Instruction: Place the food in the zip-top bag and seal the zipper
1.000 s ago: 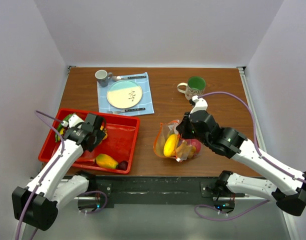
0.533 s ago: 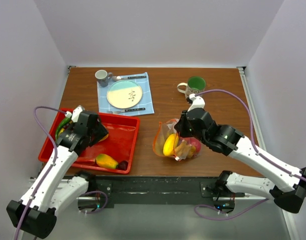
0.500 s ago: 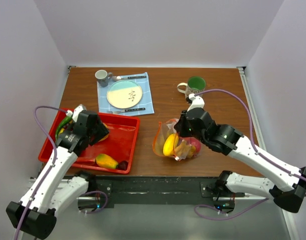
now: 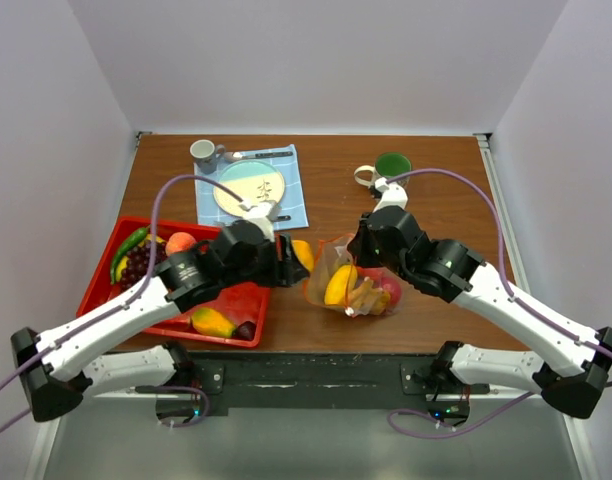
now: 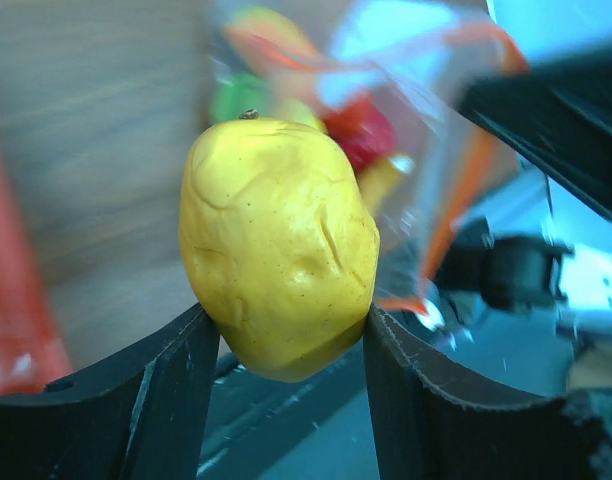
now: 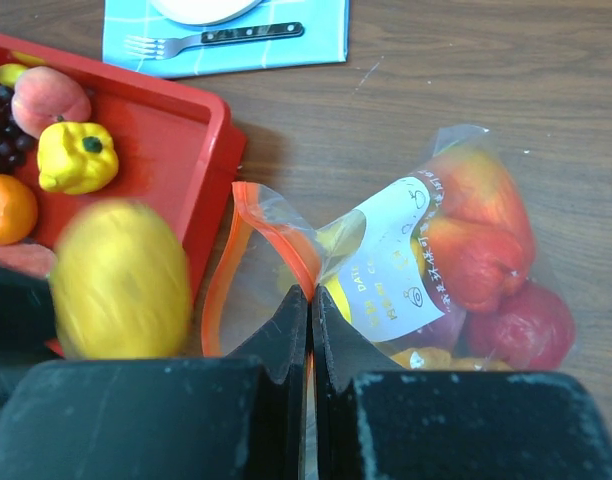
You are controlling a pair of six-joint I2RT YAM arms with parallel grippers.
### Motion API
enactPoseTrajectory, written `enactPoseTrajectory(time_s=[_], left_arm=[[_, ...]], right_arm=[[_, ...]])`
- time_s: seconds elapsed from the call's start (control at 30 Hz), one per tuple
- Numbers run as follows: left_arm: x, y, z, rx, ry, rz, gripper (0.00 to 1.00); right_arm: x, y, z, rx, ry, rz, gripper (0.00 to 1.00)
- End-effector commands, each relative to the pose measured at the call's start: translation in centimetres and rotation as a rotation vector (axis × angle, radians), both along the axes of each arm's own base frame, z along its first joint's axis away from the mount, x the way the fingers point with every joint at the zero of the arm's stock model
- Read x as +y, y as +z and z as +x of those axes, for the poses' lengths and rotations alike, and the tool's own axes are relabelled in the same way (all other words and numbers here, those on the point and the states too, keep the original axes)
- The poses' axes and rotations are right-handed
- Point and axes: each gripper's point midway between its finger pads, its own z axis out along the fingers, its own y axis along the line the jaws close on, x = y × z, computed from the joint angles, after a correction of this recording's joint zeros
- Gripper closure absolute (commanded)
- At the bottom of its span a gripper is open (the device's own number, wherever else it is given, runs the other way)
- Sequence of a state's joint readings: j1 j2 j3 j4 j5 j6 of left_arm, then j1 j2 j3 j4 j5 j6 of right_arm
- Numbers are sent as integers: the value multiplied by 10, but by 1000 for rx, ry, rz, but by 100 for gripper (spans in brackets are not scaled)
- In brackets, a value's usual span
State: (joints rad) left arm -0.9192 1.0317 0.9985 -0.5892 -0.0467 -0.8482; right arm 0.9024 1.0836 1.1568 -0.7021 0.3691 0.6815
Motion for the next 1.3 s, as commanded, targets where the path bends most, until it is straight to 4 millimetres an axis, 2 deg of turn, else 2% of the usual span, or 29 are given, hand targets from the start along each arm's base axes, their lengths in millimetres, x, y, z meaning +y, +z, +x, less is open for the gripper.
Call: enactPoseTrajectory(time_s=[0.0,0.1,0.27,0.3,0.47,0.53,0.57,0.6,0.7,0.8,0.83,0.97,1.07,1.1,1.13,1.17,1.2,1.27], left_arm=[[-58,29,-30,-45,-190,-84,85],[-76,23,-40,-18,-227,-69,85],[-91,16,-39,4,-253,-76,85],[-94,22,-34,-5,-243,-79,85],[-111,10,-13,21,-246,-63,83],[-124,6,-12,41,-283,-90,74],[-128,12,-9,27,-288,-96,63],[-132,12,-9,29,-301,-98,42],[-137,17,-10,13,-320,-113,21],[-131,33,-15,-18,-331,-145,11],[-127,43,-17,-38,-335,-161,10],[-106,62,-25,-75,-342,-168,10],[-75,70,-25,-101,-268,-131,25],[-56,68,-23,-107,-214,-87,33],[-44,64,-17,-113,-157,-49,37],[-29,57,-8,-121,-73,-3,45],[-16,52,-10,-114,-48,25,46],[-7,28,-11,-76,-6,65,52]], right_arm=[[-6,23,3,-42,-41,42,100],[-8,24,3,-46,-56,51,100],[-14,28,-1,-49,-60,65,100],[-14,28,-2,-48,-60,69,100],[-22,28,-10,-43,-60,77,100],[-29,28,-13,-48,-70,77,100],[-31,28,-14,-50,-76,77,100],[-34,29,-16,-49,-75,77,100],[-39,27,-19,-47,-76,69,100],[-40,28,-19,-52,-80,62,100],[-41,28,-19,-53,-81,62,100],[-42,33,-17,-63,-86,59,100],[-44,39,-17,-73,-89,58,100],[-45,42,-17,-78,-92,59,100],[-45,44,-17,-82,-90,63,100],[-45,44,-17,-84,-88,62,100],[-44,48,-16,-89,-86,68,100],[-41,50,-15,-89,-81,69,100]])
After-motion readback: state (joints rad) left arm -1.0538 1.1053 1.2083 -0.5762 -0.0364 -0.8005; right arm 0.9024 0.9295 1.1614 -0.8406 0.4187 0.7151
